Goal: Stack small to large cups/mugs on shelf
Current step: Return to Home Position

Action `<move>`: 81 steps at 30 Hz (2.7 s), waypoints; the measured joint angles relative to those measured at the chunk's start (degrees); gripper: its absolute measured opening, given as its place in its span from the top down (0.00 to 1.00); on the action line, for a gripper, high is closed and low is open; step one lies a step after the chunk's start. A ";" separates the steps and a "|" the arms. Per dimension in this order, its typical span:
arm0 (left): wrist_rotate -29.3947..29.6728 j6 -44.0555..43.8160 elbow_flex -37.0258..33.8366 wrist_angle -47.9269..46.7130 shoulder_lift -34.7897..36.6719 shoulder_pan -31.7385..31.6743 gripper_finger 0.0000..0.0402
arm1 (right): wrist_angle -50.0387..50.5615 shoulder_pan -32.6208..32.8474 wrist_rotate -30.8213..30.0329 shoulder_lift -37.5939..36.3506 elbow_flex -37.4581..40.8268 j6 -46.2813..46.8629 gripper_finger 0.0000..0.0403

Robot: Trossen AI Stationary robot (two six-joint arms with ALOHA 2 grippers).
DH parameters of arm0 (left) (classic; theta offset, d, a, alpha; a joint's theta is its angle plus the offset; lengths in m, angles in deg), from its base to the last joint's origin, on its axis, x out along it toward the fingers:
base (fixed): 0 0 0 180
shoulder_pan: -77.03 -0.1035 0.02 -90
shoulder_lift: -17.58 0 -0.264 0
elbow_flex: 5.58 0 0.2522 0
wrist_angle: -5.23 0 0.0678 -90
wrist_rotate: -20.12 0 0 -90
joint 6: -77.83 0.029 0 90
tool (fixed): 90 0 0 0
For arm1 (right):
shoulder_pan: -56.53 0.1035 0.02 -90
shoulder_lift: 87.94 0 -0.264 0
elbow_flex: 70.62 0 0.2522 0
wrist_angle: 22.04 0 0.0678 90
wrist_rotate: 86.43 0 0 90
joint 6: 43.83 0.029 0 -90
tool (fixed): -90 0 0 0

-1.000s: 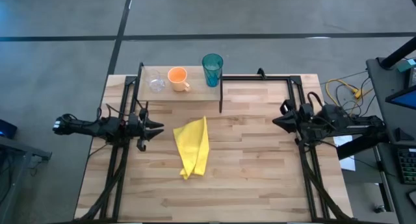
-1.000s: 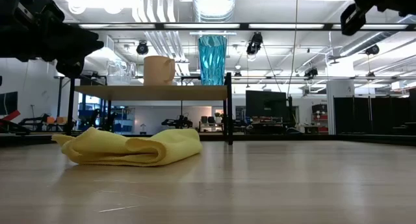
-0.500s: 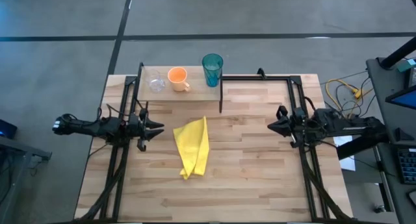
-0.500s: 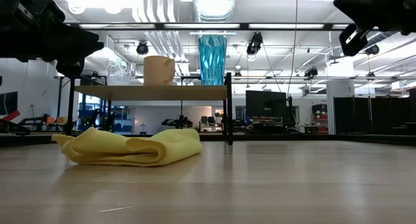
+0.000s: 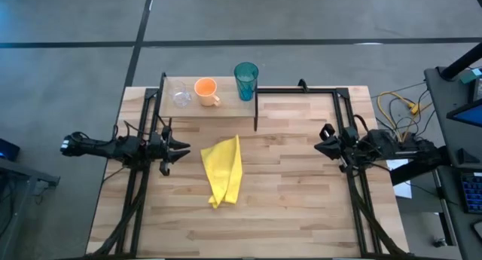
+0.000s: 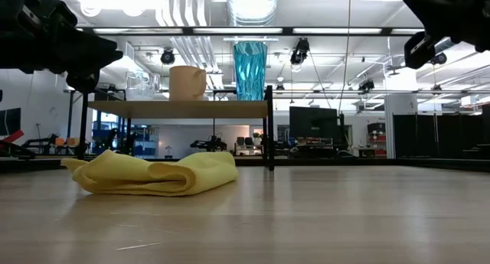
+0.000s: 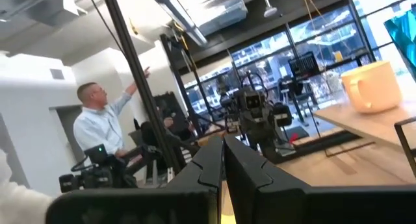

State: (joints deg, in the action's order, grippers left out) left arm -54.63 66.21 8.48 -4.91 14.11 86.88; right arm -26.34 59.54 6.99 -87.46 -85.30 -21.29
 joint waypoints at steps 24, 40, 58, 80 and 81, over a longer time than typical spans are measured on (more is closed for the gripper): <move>-0.01 0.02 -0.04 0.34 -0.74 -0.02 0.77 | 11.45 -0.02 -0.44 -0.35 0.40 0.06 0.98; -0.09 0.02 -0.04 0.39 -0.68 -0.02 0.77 | 18.31 -0.02 -0.72 1.94 -0.25 -0.21 0.98; -0.07 0.02 -0.04 0.39 -0.74 -0.02 0.77 | 18.29 -0.02 -0.83 1.94 -0.25 -0.06 0.98; -0.07 0.02 -0.04 0.39 -0.74 -0.02 0.77 | 18.27 -0.02 -0.81 1.94 -0.25 -0.05 0.98; -0.07 0.02 -0.04 0.39 -0.74 -0.02 0.77 | 18.27 -0.02 -0.81 1.94 -0.25 -0.04 0.98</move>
State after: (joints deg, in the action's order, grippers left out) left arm -54.70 66.24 8.43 -4.52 13.37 86.86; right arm -8.07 59.52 6.18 -85.52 -85.55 -21.33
